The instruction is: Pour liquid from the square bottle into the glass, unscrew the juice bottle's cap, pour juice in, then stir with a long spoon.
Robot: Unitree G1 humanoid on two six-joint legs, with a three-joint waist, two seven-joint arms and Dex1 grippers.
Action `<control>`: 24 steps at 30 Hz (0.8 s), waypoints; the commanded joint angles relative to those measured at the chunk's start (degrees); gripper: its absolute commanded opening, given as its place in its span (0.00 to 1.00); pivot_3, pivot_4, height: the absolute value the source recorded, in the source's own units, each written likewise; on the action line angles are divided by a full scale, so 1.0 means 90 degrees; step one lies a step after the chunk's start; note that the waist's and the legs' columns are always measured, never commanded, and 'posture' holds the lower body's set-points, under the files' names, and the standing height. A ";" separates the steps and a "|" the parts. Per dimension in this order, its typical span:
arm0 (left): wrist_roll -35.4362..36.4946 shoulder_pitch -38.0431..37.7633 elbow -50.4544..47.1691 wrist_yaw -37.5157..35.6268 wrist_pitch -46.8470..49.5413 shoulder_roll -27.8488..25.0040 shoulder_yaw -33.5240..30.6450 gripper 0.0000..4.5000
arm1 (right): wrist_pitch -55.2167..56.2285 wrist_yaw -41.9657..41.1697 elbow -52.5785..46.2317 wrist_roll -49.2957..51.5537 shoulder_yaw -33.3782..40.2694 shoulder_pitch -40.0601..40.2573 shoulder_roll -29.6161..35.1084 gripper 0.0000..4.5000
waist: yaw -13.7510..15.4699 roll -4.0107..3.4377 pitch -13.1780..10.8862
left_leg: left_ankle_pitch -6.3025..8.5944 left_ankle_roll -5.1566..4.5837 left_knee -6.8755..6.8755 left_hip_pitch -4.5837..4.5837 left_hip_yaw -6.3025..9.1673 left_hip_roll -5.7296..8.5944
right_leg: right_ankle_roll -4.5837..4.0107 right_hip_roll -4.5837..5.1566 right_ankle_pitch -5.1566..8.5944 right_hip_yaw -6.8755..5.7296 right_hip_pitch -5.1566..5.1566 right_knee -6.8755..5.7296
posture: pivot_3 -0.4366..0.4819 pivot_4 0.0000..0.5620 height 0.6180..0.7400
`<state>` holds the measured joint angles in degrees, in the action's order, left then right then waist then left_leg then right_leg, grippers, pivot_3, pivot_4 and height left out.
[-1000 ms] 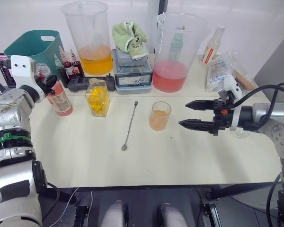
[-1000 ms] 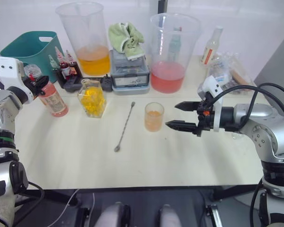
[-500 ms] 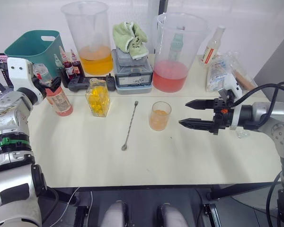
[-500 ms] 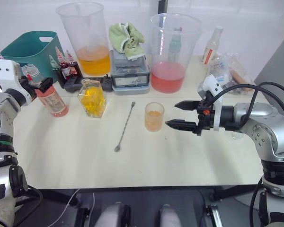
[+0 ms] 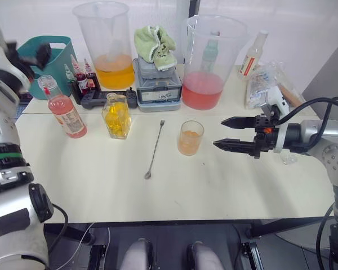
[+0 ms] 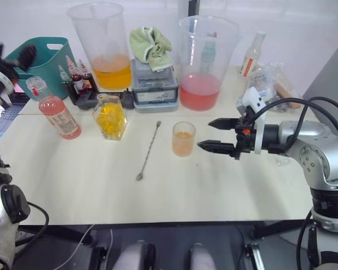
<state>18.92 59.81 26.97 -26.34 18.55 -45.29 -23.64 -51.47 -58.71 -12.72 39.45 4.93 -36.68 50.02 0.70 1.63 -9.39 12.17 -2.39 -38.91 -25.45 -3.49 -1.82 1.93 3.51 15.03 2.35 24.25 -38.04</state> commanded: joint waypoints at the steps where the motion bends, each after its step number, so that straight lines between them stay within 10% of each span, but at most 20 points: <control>1: 0.0476 0.0377 -0.0590 -0.0373 0.0282 -0.0130 -0.0030 1.00 | 0.0176 -0.0023 -0.0007 0.0009 0.0069 -0.0167 -0.0032 1.00 | 0.0000 0.0000 0.0000 | 0.0000 0.0000 0.0000 0.0001 -0.0001 0.0000 | 0.0000 0.0000 0.0000 0.0001 0.0000 0.0000 | 0.48 0.27 1.00; 11: 0.2679 -0.0253 -0.3234 -0.1647 0.3002 -0.0285 0.0197 1.00 | 0.0270 0.0031 0.0058 0.0092 0.0166 -0.0254 -0.0209 1.00 | -0.0031 -0.0001 0.0000 | -0.0001 0.0001 0.0002 0.0009 -0.0001 -0.0002 | 0.0000 -0.0004 0.0000 0.0005 -0.0004 -0.0004 | 0.48 0.27 1.00; 24: 0.2438 -0.3201 -0.5142 -0.2194 0.3019 -0.0757 0.0573 1.00 | 0.0576 0.0470 -0.0485 0.0032 0.0575 0.0683 -0.0271 1.00 | -0.0033 -0.0002 0.0001 | -0.0003 0.0004 0.0007 0.0019 -0.0003 -0.0005 | 0.0000 -0.0005 0.0001 0.0009 -0.0009 0.0002 | 0.48 0.27 1.00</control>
<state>41.57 31.85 -16.64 -45.88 47.03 -51.48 -18.10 -47.19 -55.50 -15.03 38.86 6.62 -30.62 47.21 0.40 1.61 -9.39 12.15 -2.34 -38.84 -25.27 -3.52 -1.86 1.93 3.46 15.04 2.44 24.17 -38.01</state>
